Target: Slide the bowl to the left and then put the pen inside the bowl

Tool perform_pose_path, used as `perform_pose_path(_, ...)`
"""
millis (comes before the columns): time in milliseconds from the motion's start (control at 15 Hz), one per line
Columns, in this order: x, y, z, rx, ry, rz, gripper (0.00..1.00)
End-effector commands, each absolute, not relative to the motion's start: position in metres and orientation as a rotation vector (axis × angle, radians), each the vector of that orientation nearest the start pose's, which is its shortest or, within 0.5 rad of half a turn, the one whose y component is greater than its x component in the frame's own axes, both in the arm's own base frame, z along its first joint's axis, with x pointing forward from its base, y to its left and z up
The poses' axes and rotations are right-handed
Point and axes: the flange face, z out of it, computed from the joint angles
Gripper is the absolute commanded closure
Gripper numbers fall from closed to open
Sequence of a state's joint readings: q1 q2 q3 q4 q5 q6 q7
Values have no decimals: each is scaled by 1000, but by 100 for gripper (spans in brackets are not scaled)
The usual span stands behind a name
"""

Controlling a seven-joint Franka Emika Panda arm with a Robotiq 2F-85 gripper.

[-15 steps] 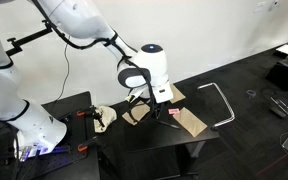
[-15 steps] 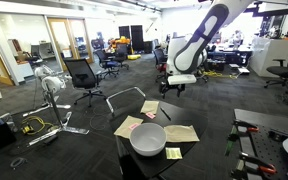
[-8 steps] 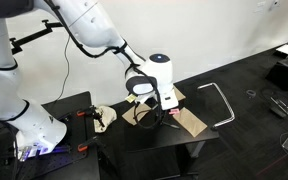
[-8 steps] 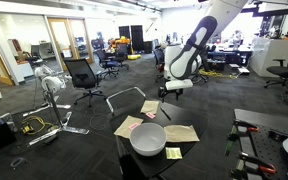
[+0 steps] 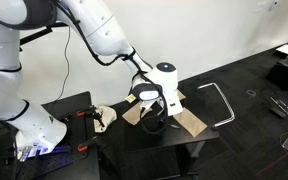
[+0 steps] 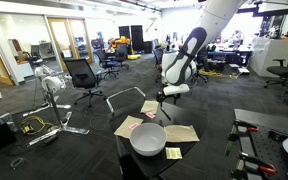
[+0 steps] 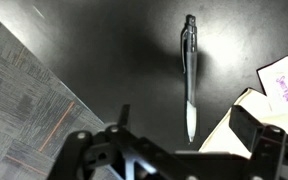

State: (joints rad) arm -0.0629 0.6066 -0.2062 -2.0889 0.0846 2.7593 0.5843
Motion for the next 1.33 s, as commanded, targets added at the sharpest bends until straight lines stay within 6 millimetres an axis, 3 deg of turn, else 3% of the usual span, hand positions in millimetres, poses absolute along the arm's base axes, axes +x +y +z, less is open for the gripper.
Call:
perform_pose_path(0, 575, -169, 136, -2887, 1343, -128, 0)
perform_pose_path(467, 586, -171, 122, -2904, 1323, -99, 0)
perform_pose_path(533, 587, -170, 121, -2909, 1320, -88, 6)
perform_pose_path(667, 590, -169, 118, -2915, 1317, -74, 30)
perform_pose_path(1000, 594, -169, 114, -2919, 1314, -52, 42)
perform_pose_path(1067, 595, -169, 113, -2920, 1313, -48, 38)
perform_pose_path(1133, 596, -169, 112, -2922, 1313, -45, 41)
perform_pose_path(1267, 597, -169, 112, -2923, 1311, -41, 67)
